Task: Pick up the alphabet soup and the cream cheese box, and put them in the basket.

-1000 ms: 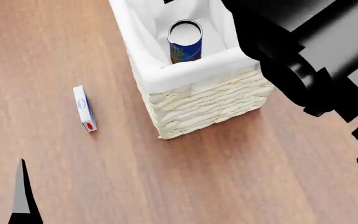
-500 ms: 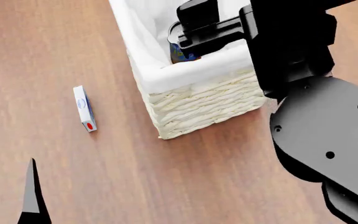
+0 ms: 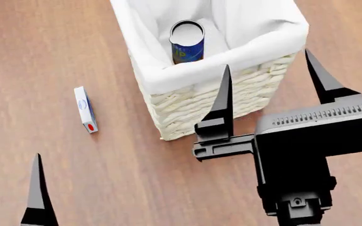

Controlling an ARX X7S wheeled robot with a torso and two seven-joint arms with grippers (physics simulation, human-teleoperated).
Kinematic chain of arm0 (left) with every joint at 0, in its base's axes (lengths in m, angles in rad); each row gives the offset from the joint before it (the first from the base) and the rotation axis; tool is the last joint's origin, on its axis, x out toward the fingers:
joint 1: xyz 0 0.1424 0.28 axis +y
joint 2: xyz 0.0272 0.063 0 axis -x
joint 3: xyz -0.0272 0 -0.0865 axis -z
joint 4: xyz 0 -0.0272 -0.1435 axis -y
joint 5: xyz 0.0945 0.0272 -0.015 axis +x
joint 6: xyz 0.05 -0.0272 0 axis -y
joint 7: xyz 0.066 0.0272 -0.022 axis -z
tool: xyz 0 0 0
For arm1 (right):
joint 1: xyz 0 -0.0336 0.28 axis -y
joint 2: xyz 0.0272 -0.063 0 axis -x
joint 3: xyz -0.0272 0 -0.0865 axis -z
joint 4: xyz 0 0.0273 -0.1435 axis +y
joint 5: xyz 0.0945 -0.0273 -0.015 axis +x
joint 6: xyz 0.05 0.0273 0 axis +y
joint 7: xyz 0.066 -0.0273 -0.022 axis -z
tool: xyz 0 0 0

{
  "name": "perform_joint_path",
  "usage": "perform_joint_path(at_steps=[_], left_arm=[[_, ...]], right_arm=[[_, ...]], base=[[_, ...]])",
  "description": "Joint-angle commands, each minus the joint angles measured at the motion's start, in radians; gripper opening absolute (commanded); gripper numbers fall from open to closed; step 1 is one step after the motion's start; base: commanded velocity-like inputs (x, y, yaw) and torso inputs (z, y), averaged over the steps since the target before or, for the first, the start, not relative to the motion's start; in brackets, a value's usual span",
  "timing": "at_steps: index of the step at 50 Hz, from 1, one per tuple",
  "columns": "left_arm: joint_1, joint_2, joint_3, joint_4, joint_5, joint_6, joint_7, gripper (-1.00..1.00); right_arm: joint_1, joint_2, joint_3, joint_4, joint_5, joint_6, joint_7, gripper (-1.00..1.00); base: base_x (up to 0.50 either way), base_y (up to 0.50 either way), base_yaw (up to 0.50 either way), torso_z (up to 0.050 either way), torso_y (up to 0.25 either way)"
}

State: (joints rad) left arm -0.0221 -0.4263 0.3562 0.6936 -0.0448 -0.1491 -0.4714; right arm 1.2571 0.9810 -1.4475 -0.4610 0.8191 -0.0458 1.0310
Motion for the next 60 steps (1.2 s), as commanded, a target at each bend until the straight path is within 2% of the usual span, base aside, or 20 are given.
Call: perform_joint_path(at_steps=[1,7,11,15,19,22,24,25,27,38,44,60], left_arm=[[-0.029,0.001,0.007,-0.010,-0.003,-0.003,0.010,1.00],[-0.038,0.005,0.004,-0.026,-0.021,0.007,0.015,1.00],[-0.056,0.014,0.001,-0.083,-0.085,0.019,0.047,1.00],[-0.128,0.016,0.007,-0.149,-0.141,-0.038,0.094,1.00],[-0.205,0.038,-0.015,-0.236,-0.218,-0.012,0.149,1.00],[-0.300,0.049,0.013,-0.348,-0.194,-0.051,0.178,1.00],[-0.319,0.070,-0.017,-0.384,-0.320,-0.047,0.244,1.00],[-0.355,0.070,-0.001,-0.418,-0.268,-0.067,0.222,1.00],[-0.374,0.083,-0.011,-0.450,-0.310,-0.062,0.250,1.00],[-0.566,0.168,-0.028,-0.835,-0.338,0.005,0.341,1.00],[-0.605,0.191,-0.051,-0.940,-0.369,0.030,0.370,1.00],[-0.718,0.258,-0.029,-1.262,-0.323,0.117,0.405,1.00]], right_arm=[[-0.111,0.003,-0.034,0.007,-0.075,-0.080,0.040,1.00],[-0.134,-0.005,-0.038,0.021,-0.091,-0.105,0.036,1.00],[-0.144,-0.012,-0.041,0.039,-0.092,-0.124,0.012,1.00],[-0.137,-0.008,-0.038,0.033,-0.086,-0.118,0.008,1.00],[-0.140,-0.008,-0.036,0.035,-0.085,-0.120,0.009,1.00],[-0.130,-0.006,-0.032,0.026,-0.073,-0.109,0.006,1.00],[-0.133,-0.007,-0.033,0.029,-0.077,-0.110,0.006,1.00],[-0.144,-0.011,-0.037,0.042,-0.086,-0.118,0.006,1.00],[-0.138,-0.009,-0.034,0.040,-0.079,-0.113,0.002,1.00],[-0.148,-0.019,-0.035,0.049,-0.081,-0.112,0.001,1.00],[-0.153,-0.019,-0.030,0.057,-0.069,-0.121,-0.003,1.00],[-0.173,-0.024,-0.026,0.075,-0.067,-0.139,-0.008,1.00]], base=[[0.00,0.00,0.00,0.000,0.000],[0.00,0.00,0.00,0.000,0.000],[0.00,0.00,0.00,0.000,0.000],[0.00,0.00,0.00,0.000,0.000],[0.00,0.00,0.00,0.000,0.000],[0.00,0.00,0.00,0.000,0.000],[0.00,0.00,0.00,0.000,0.000],[0.00,0.00,0.00,0.000,0.000],[0.00,0.00,0.00,0.000,0.000],[0.00,0.00,0.00,0.000,0.000],[0.00,0.00,0.00,0.000,0.000],[0.00,0.00,0.00,0.000,0.000]])
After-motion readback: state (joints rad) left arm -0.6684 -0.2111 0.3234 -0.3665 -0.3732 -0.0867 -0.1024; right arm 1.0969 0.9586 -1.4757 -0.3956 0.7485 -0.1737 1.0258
